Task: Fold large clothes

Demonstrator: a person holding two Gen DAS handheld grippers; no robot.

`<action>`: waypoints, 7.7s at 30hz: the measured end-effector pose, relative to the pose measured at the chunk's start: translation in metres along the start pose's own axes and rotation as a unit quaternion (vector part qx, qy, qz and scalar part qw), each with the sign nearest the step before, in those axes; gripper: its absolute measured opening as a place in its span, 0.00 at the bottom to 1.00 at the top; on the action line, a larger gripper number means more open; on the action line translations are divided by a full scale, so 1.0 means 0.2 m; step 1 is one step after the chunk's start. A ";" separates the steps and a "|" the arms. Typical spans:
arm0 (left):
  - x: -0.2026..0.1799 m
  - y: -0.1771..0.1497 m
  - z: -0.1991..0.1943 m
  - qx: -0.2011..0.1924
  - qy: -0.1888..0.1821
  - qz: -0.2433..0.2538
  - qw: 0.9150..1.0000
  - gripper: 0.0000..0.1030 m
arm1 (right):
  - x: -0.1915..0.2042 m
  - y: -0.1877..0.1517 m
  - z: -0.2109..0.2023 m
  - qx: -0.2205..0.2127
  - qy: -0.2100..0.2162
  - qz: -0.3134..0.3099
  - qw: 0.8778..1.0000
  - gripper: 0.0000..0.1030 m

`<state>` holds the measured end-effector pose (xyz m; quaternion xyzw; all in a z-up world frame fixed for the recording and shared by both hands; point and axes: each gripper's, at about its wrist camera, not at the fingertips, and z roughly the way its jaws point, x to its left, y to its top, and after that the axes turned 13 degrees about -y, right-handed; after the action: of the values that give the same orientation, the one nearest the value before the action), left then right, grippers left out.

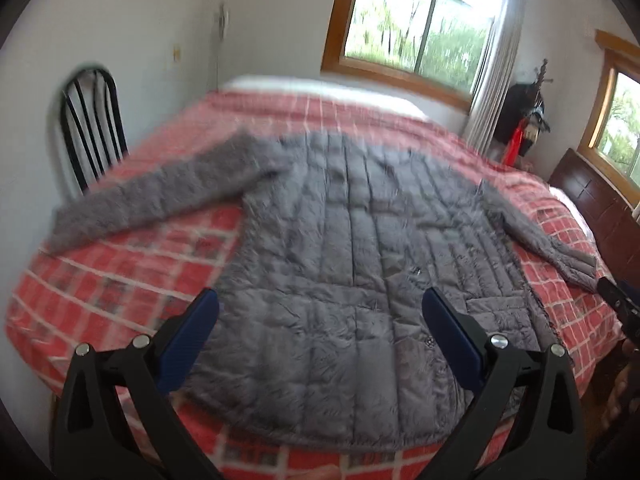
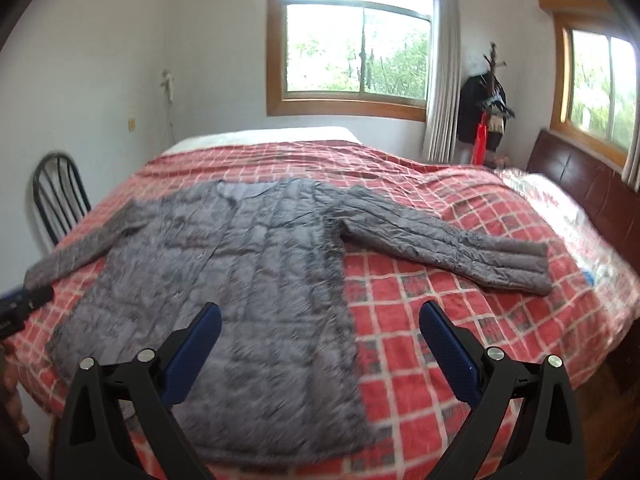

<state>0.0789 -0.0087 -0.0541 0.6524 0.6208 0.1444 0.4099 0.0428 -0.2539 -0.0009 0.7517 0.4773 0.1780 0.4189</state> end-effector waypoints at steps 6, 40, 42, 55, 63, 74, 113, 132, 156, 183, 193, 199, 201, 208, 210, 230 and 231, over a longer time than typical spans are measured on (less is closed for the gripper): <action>0.02 0.10 0.25 0.023 0.029 0.012 0.999 0.97 | -0.39 0.09 0.41 0.063 -0.036 0.082 0.994 0.96; -0.14 0.47 0.96 0.026 -0.015 0.064 0.998 0.97 | -1.38 0.00 1.30 0.120 -0.063 0.396 0.908 0.13; -0.13 0.48 0.96 0.023 -0.014 0.061 0.998 0.97 | -1.35 0.06 1.29 0.112 -0.073 0.375 0.917 0.11; -0.03 0.51 0.99 0.054 0.033 0.073 0.995 0.97 | -0.80 0.67 0.90 -0.016 -0.033 0.220 0.975 0.10; 0.13 0.55 0.94 0.057 0.041 0.042 0.997 0.97 | -0.16 0.94 0.72 -0.062 0.038 0.098 0.993 0.09; 0.28 0.55 0.89 0.061 0.059 0.029 0.996 0.97 | 0.54 0.77 0.72 -0.049 0.096 -0.046 0.993 0.09; -0.10 0.68 1.33 0.208 -0.039 0.013 0.977 0.53 | 0.86 0.14 0.59 0.030 0.095 -0.272 0.957 0.87; -0.14 0.62 1.35 0.173 -0.013 0.038 0.984 0.08 | 0.65 0.11 0.41 0.017 0.109 -0.225 0.968 0.88; -0.15 0.54 1.36 0.143 0.012 0.053 0.988 0.09 | 0.58 0.07 0.34 0.018 0.125 -0.179 0.976 0.90; -0.16 0.61 1.26 0.132 0.011 0.057 0.989 0.08 | 0.61 0.05 0.31 0.025 0.135 -0.186 0.973 0.91; -0.14 0.63 1.26 0.130 0.014 0.060 0.990 0.08 | 0.63 0.06 0.32 0.023 0.134 -0.193 0.972 0.92; -0.14 0.63 1.27 0.130 0.014 0.062 0.989 0.08 | 0.64 0.06 0.34 0.025 0.132 -0.193 0.972 0.92; -0.14 0.63 1.27 0.130 0.014 0.063 0.989 0.08 | 0.64 0.07 0.34 0.024 0.129 -0.191 0.973 0.92; -0.13 0.63 1.28 0.128 0.013 0.057 0.990 0.08 | 0.70 0.36 0.55 -0.001 0.090 -0.153 0.984 0.96; -0.13 0.63 1.27 0.128 0.012 0.054 0.990 0.08 | 0.73 0.47 0.72 -0.011 0.053 -0.144 0.988 0.96; -0.10 0.63 1.27 0.127 0.006 0.050 0.991 0.08 | 0.81 0.51 1.10 0.043 0.022 -0.127 0.991 0.96; -0.10 0.63 1.27 0.126 0.006 0.049 0.991 0.08 | 0.80 0.51 1.09 0.043 0.022 -0.126 0.991 0.96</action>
<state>0.3397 -0.1053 -0.1164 0.7279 0.6036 0.0892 0.3127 0.3242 -0.2349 -0.0683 0.6989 0.5845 0.1198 0.3944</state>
